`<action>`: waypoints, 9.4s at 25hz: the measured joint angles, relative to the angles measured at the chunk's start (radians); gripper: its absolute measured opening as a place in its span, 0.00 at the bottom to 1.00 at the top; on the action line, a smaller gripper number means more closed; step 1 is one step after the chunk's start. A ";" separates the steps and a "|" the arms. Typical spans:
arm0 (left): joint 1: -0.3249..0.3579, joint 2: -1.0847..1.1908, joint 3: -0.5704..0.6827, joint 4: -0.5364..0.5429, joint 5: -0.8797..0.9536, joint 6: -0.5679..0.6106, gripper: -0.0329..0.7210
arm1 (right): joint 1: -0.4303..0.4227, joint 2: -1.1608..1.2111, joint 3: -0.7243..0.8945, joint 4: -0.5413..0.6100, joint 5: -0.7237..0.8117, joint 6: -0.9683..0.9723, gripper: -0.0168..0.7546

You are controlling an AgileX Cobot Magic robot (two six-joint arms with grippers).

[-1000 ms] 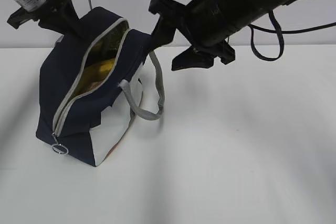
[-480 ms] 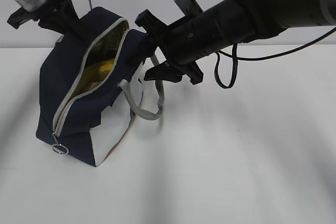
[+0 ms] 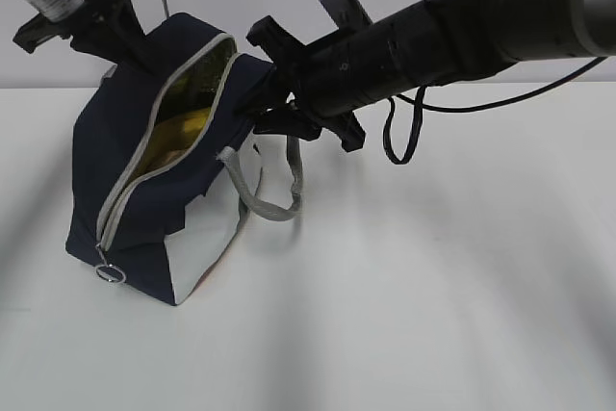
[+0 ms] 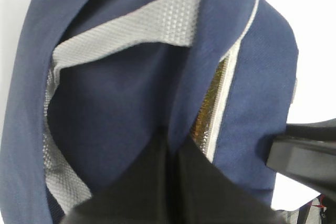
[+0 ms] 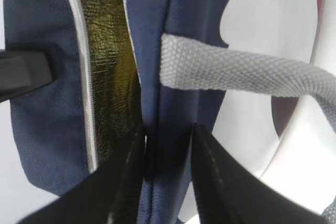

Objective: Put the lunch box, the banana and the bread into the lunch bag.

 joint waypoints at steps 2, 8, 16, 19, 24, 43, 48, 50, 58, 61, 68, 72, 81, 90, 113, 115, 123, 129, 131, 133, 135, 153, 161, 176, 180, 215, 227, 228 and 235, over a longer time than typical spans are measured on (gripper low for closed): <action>0.000 0.000 0.000 -0.001 0.000 0.000 0.04 | 0.000 0.013 0.000 0.020 0.000 -0.014 0.31; 0.000 0.000 0.000 -0.002 0.000 0.000 0.04 | 0.000 0.028 -0.007 0.038 0.002 -0.049 0.07; 0.000 -0.003 0.000 -0.062 0.000 0.003 0.04 | -0.019 -0.005 -0.083 -0.051 0.057 -0.052 0.02; 0.002 -0.007 0.000 -0.113 0.000 0.008 0.04 | -0.063 -0.042 -0.100 -0.119 0.106 -0.020 0.02; -0.048 -0.007 0.000 -0.167 -0.006 0.013 0.04 | -0.121 -0.074 -0.133 -0.233 0.162 0.051 0.02; -0.114 0.021 0.000 -0.172 -0.109 0.015 0.04 | -0.143 -0.017 -0.242 -0.446 0.244 0.156 0.02; -0.114 0.021 0.000 -0.161 -0.110 0.015 0.04 | -0.143 -0.015 -0.242 -0.465 0.254 0.156 0.13; -0.115 0.021 0.000 -0.161 -0.110 0.015 0.06 | -0.143 -0.015 -0.244 -0.465 0.254 0.156 0.21; -0.114 0.020 0.000 -0.139 -0.095 0.015 0.27 | -0.143 -0.015 -0.264 -0.476 0.300 0.154 0.42; -0.099 0.009 0.000 -0.124 -0.073 0.015 0.45 | -0.143 -0.015 -0.305 -0.536 0.347 0.156 0.44; -0.076 -0.073 0.000 -0.083 -0.032 0.015 0.58 | -0.139 -0.037 -0.436 -0.808 0.552 0.286 0.44; -0.076 -0.124 0.000 -0.017 0.002 0.015 0.59 | -0.098 -0.088 -0.443 -1.025 0.600 0.382 0.44; -0.085 -0.243 0.004 0.051 0.009 0.008 0.59 | 0.172 -0.221 -0.447 -1.330 0.616 0.457 0.44; -0.102 -0.439 0.223 0.088 0.015 0.008 0.59 | 0.202 -0.360 -0.284 -1.349 0.578 0.476 0.44; -0.102 -0.637 0.500 0.094 -0.007 0.019 0.59 | 0.203 -0.725 0.863 -1.317 -0.697 0.491 0.44; -0.102 -0.637 0.500 0.094 -0.008 0.019 0.59 | 0.203 -0.696 0.885 -1.317 -0.795 0.491 0.44; -0.102 -0.637 0.500 0.094 -0.029 0.019 0.59 | 0.203 -0.495 0.981 -1.501 -1.223 0.474 0.44; -0.102 -0.637 0.500 0.094 -0.039 0.019 0.59 | 0.203 -0.343 0.983 -1.569 -1.391 0.490 0.44; -0.102 -0.637 0.500 0.094 -0.039 0.019 0.59 | 0.203 -0.296 0.983 -1.571 -1.441 0.510 0.44; -0.102 -0.637 0.500 0.094 -0.040 0.019 0.59 | 0.203 -0.255 0.983 -1.571 -1.488 0.519 0.44; -0.102 -0.637 0.500 0.094 -0.040 0.019 0.59 | 0.203 -0.219 0.983 -1.575 -1.525 0.526 0.44; -0.102 -0.637 0.500 0.094 -0.041 0.019 0.59 | 0.203 -0.009 0.837 -1.688 -1.604 0.597 0.44; -0.102 -0.637 0.500 0.101 -0.041 0.019 0.59 | 0.203 0.008 0.761 -1.727 -1.469 0.655 0.44; -0.102 -0.637 0.500 0.102 -0.040 0.019 0.59 | 0.203 0.065 0.679 -1.821 -1.414 0.699 0.44; -0.102 -0.637 0.500 0.102 -0.040 0.019 0.59 | 0.203 0.071 0.669 -1.821 -1.404 0.700 0.44; -0.102 -0.637 0.500 0.104 -0.031 0.020 0.59 | 0.203 0.108 0.619 -1.674 -1.372 0.621 0.00; -0.102 -0.637 0.500 0.104 -0.031 0.020 0.59 | 0.203 0.052 0.648 -1.729 -1.370 0.621 0.00; -0.102 -0.637 0.500 0.104 -0.031 0.020 0.59 | 0.203 0.044 0.656 -1.729 -1.370 0.621 0.00; -0.102 -0.637 0.500 0.104 -0.030 0.020 0.59 | 0.203 -0.007 0.716 -1.729 -1.370 0.620 0.00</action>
